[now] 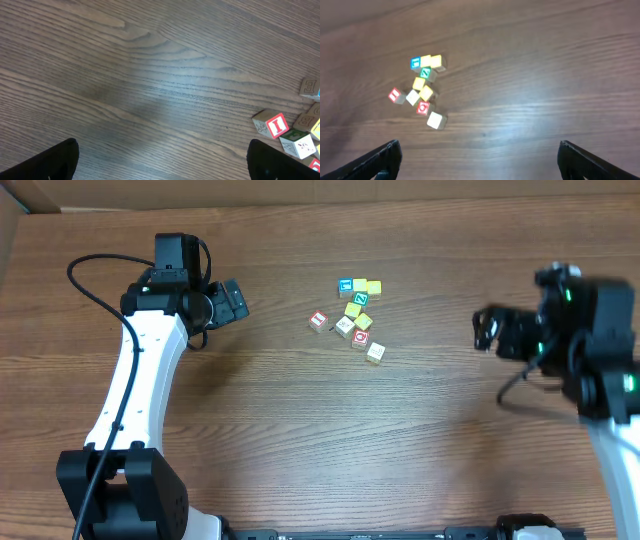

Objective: Flip 4 blocks
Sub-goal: 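Reach the right gripper to the blocks and grasp the blue 'P' block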

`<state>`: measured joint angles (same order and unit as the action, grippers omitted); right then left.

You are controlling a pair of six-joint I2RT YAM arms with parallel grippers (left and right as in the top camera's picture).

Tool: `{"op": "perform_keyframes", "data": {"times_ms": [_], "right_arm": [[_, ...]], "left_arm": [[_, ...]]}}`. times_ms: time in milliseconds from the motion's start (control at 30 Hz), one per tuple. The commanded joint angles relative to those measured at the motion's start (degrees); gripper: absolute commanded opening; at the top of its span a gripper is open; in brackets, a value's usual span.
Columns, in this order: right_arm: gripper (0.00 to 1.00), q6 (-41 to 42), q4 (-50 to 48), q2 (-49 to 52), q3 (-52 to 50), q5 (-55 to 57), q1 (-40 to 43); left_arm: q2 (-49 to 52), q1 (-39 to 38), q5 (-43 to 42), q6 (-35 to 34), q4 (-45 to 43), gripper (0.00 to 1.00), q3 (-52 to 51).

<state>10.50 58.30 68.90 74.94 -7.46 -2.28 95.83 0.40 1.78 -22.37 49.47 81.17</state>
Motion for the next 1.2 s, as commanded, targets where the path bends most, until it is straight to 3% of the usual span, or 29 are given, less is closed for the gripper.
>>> {"op": "perform_keyframes", "data": {"times_ms": [0, 67, 133, 333, 633, 967, 1167], "right_arm": [[1.00, 0.00, 0.92, 7.04, 6.56, -8.37, 0.07], [0.97, 0.00, -0.52, 9.62, 6.71, -13.64, 0.04], [0.80, 0.02, -0.98, 12.33, 6.71, -16.28, -0.37], [0.57, 0.00, 1.07, 21.84, 6.71, -10.75, -5.60], [0.63, 4.66, -5.75, 32.39, 6.71, 1.25, -14.93], [0.66, 4.83, -11.65, 40.15, 6.67, 0.98, -20.44], [0.66, 14.08, -13.11, 43.47, 6.38, 2.95, -21.35]], "left_arm": [[0.28, -0.04, -0.09, -0.55, -0.02, 1.00, 1.18], [0.28, -0.04, -0.09, -0.55, -0.02, 1.00, 1.18], [0.28, -0.04, -0.09, -0.55, -0.02, 1.00, 1.18], [0.28, -0.04, -0.09, -0.55, -0.02, 1.00, 1.16], [0.28, -0.04, -0.09, -0.55, -0.02, 1.00, 1.18], [0.28, -0.04, -0.09, -0.55, -0.02, 1.00, 1.16], [0.28, -0.04, -0.09, -0.55, -0.02, 1.00, 1.18]]}}
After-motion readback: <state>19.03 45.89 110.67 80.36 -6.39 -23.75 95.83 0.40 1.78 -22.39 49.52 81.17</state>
